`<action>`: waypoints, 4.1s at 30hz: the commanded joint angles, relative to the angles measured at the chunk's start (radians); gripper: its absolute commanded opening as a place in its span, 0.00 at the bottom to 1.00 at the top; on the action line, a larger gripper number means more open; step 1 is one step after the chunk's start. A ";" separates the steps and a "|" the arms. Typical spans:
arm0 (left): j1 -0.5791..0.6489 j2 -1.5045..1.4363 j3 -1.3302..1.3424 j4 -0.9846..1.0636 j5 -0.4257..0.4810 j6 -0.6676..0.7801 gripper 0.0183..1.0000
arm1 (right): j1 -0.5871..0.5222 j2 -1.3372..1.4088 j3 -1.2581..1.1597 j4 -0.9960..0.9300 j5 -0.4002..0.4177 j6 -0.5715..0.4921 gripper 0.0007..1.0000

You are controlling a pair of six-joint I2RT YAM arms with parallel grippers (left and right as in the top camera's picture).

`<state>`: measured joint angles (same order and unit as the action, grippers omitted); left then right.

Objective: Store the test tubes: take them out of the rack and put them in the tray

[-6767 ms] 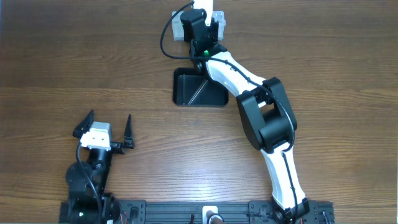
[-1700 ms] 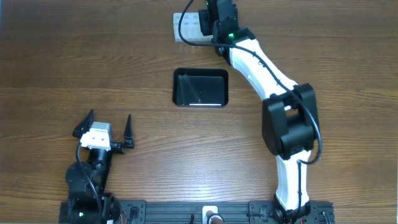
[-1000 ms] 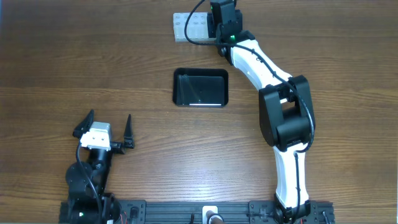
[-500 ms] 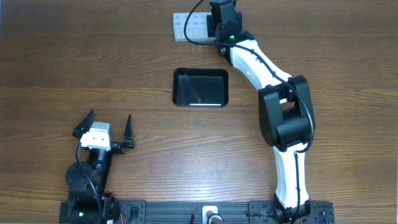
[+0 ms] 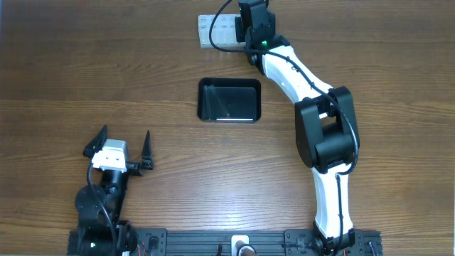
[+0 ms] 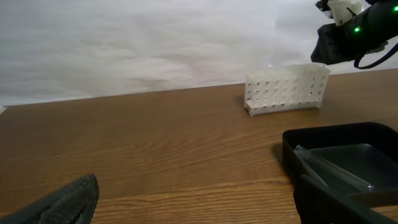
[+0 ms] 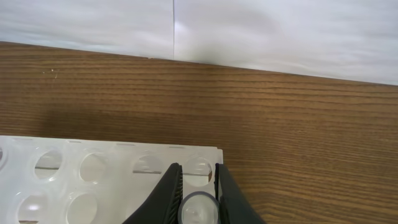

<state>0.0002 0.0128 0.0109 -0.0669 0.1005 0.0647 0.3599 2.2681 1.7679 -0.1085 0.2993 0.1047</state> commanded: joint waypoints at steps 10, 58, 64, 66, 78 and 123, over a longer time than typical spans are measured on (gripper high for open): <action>-0.004 -0.008 -0.005 -0.002 0.000 0.010 1.00 | 0.006 -0.127 0.005 -0.016 0.016 0.003 0.09; -0.004 -0.008 -0.005 -0.002 0.000 0.010 1.00 | 0.106 -0.127 0.004 -0.831 -0.349 0.284 0.09; -0.004 -0.008 -0.005 -0.002 0.000 0.010 1.00 | 0.111 -0.122 0.003 -0.848 -0.324 0.285 0.09; -0.004 -0.008 -0.005 -0.002 0.000 0.010 1.00 | 0.113 -0.122 0.003 -0.846 -0.323 0.285 0.10; -0.004 -0.008 -0.005 -0.002 0.000 0.010 1.00 | 0.113 -0.103 0.003 -0.845 -0.298 0.296 0.25; -0.004 -0.008 -0.005 -0.002 0.000 0.010 1.00 | -0.207 -0.916 -0.550 -0.277 -0.229 -0.080 0.87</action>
<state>0.0002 0.0128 0.0109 -0.0669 0.1005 0.0647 0.2096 1.4910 1.3594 -0.4137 0.1333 0.0616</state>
